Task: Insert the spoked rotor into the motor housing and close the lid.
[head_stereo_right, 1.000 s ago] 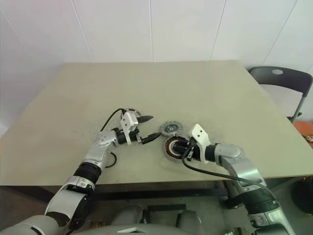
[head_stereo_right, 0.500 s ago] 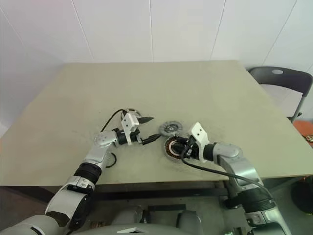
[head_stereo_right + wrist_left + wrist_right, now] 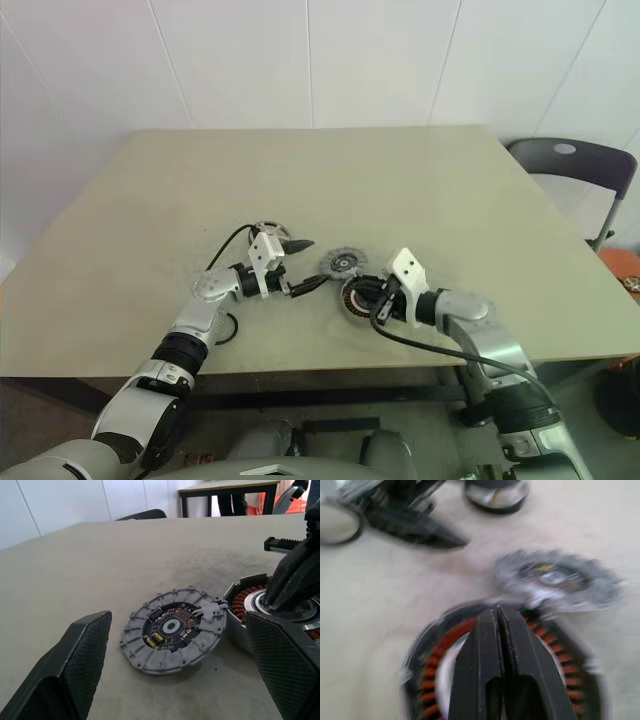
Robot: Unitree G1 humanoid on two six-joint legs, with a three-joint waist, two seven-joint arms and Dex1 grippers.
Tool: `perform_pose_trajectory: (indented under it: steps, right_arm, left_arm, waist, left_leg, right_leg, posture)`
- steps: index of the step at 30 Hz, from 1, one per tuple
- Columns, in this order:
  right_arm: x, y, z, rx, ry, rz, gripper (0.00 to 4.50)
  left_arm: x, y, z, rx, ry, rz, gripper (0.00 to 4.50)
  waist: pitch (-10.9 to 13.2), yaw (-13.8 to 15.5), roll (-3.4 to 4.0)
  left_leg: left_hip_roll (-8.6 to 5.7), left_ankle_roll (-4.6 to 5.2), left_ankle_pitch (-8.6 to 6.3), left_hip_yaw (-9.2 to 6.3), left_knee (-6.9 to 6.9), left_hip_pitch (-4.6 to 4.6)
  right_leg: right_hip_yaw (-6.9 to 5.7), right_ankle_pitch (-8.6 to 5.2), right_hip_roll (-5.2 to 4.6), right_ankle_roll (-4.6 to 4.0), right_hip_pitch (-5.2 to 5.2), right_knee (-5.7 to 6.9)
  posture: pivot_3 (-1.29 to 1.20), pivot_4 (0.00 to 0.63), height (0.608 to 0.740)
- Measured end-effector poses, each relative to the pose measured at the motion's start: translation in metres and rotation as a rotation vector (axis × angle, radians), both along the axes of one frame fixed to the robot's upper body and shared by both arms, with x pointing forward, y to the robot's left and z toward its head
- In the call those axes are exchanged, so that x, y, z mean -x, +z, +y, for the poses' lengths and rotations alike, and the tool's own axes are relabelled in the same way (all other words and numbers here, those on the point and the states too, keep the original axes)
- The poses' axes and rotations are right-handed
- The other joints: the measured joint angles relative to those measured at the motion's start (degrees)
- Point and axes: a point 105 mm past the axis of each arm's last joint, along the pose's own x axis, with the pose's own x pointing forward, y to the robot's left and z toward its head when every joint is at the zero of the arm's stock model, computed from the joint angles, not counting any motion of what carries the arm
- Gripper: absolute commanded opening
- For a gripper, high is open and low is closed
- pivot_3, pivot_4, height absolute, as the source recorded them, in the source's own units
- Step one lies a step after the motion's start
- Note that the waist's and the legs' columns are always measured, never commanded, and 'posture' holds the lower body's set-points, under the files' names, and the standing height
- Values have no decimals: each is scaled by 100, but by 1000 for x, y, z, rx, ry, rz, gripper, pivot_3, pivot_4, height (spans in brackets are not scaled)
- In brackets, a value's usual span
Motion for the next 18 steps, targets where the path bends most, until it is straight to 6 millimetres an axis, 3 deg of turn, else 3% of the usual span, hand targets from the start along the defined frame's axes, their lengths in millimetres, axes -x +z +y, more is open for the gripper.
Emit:
perform_pose_trajectory:
  steps: [5, 18]
  right_arm:
    - [-6, 8, -7, -31, -42, -18, 12]
    - [8, -7, -10, 4, 9, 54, 12]
  left_arm:
    - [0, 0, 0, -2, -3, 0, 4500]
    - [1, -1, -2, -9, -12, 2, 4500]
  waist:
    - [0, 4, 0]
    - [0, 5, 1]
  left_leg:
    - [0, 1, -1, 0, -4, -4]
    - [0, 3, -2, 0, -4, -6]
  right_leg:
    - [0, 0, -1, 0, -5, -2]
    - [0, 0, -2, -1, -6, -4]
  posture:
    - [0, 0, 740]
    - [0, 0, 740]
